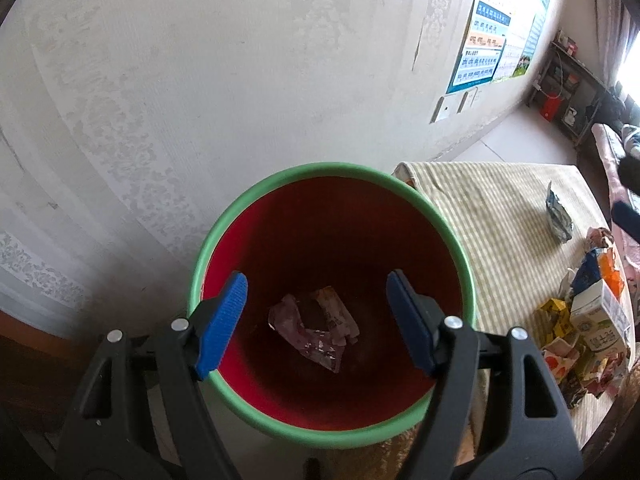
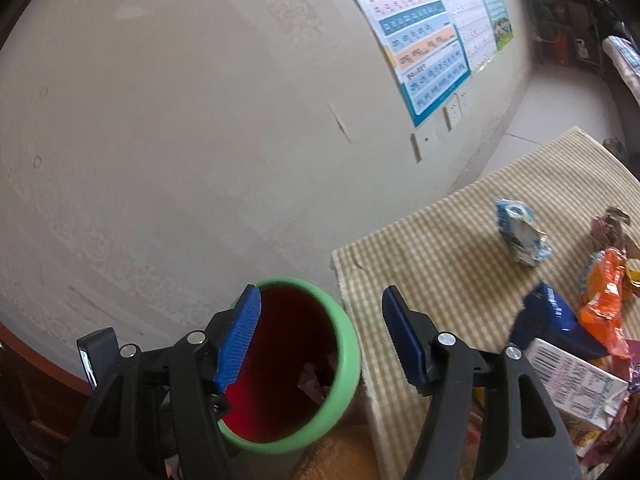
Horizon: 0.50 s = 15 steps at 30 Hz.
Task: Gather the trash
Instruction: 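Return both grippers to the table while the right gripper grasps the pink wrapper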
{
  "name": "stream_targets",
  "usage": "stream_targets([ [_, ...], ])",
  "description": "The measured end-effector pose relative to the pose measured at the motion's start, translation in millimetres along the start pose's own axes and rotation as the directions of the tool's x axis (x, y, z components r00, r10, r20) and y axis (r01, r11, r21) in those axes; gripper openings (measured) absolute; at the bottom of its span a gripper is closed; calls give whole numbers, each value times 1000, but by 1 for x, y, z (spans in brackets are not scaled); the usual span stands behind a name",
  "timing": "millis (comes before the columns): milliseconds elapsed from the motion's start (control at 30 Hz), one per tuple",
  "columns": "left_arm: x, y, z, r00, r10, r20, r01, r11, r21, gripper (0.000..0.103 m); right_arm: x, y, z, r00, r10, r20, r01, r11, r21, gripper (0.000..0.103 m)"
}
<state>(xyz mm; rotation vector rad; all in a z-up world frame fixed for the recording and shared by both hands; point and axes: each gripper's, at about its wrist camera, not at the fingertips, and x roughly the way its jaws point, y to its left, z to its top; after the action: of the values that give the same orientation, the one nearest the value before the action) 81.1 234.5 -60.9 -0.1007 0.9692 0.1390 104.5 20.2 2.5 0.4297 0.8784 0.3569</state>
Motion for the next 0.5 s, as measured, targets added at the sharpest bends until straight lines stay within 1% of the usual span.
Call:
stream_targets([
  [100, -7, -3, -4, 1000, -9, 29, 9, 1000, -8, 69, -19, -18, 5, 1000, -15, 17, 15, 1000, 3, 62],
  [200, -14, -12, -12, 998, -21, 55, 21, 1000, 6, 69, -45, -45, 11, 998, -49, 31, 49, 999, 11, 62],
  [333, -15, -25, -28, 997, -37, 68, 36, 999, 16, 70, -86, -92, 3, 985, -162, 63, 162, 987, 1, 63],
  [367, -14, -29, -32, 997, -44, 64, 43, 999, 11, 69, -94, -105, -2, 980, -189, 59, 189, 982, 7, 66],
  [433, -10, -34, -39, 997, -56, 55, 56, 998, 0, 69, -108, -137, -17, 970, -242, 23, 241, 970, 30, 66],
  [500, -9, -42, -46, 997, -67, 47, 67, 998, -1, 69, -116, -170, -38, 956, -291, -32, 293, 954, 58, 66],
])
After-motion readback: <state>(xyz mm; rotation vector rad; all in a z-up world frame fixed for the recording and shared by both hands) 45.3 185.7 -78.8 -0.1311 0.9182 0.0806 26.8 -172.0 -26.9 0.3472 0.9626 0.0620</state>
